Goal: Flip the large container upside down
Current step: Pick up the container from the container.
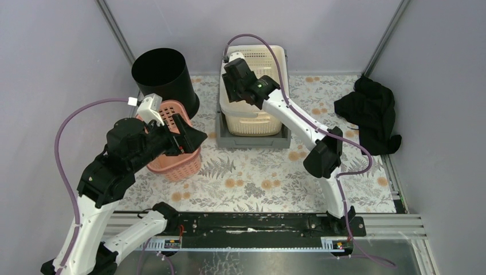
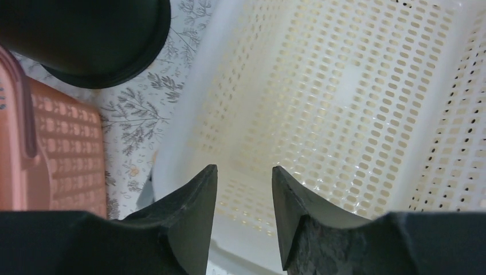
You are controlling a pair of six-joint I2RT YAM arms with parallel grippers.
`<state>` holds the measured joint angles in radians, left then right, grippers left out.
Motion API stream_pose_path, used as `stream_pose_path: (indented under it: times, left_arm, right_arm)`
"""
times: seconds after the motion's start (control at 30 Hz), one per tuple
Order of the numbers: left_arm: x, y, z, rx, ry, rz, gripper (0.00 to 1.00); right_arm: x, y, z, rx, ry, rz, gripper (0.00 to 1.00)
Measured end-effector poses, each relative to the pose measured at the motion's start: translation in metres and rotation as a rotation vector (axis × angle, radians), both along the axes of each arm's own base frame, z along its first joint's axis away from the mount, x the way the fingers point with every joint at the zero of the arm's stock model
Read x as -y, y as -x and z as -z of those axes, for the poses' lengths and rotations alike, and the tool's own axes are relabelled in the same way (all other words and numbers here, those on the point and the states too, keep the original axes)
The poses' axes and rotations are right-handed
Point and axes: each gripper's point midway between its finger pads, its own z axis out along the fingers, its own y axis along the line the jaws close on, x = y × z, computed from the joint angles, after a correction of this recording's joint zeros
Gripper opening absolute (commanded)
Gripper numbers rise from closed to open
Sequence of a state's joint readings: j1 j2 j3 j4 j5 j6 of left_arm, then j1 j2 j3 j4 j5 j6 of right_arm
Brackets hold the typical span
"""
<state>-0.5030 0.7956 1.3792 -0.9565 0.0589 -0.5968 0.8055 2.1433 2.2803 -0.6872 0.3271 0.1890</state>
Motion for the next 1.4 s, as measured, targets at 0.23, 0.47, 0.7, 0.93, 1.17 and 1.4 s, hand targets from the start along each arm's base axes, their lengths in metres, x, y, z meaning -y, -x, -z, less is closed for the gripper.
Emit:
stream_pose_path:
  times: [0.23,0.47,0.7,0.93,1.17,1.4]
  left_arm:
    - [0.0,0.0,0.006,-0.012,-0.007,0.0,1.0]
    - [0.0,0.0,0.016,-0.03,-0.016,-0.001,1.0]
    - [0.0,0.0,0.022,-0.041,-0.022,-0.001,1.0]
    - [0.0,-0.001,0.024,-0.044,-0.023,-0.001,1.0]
    - [0.001,-0.002,0.025,-0.044,-0.024,-0.001,1.0]
    - [0.0,-0.001,0.025,-0.041,-0.022,-0.001,1.0]
  right_arm:
    - [-0.006,0.001,0.013,-0.047,-0.006,-0.057,0.63]
    - [-0.017,0.012,0.023,-0.084,-0.025,-0.119,0.68]
    - [-0.02,0.016,0.03,-0.108,-0.03,-0.139,0.53]
    - [-0.027,0.021,0.029,-0.111,-0.042,-0.154,0.26]
    - [-0.028,0.021,0.023,-0.095,-0.041,-0.151,0.48]
    - [0.023,-0.016,0.013,-0.062,-0.003,0.002,0.53]
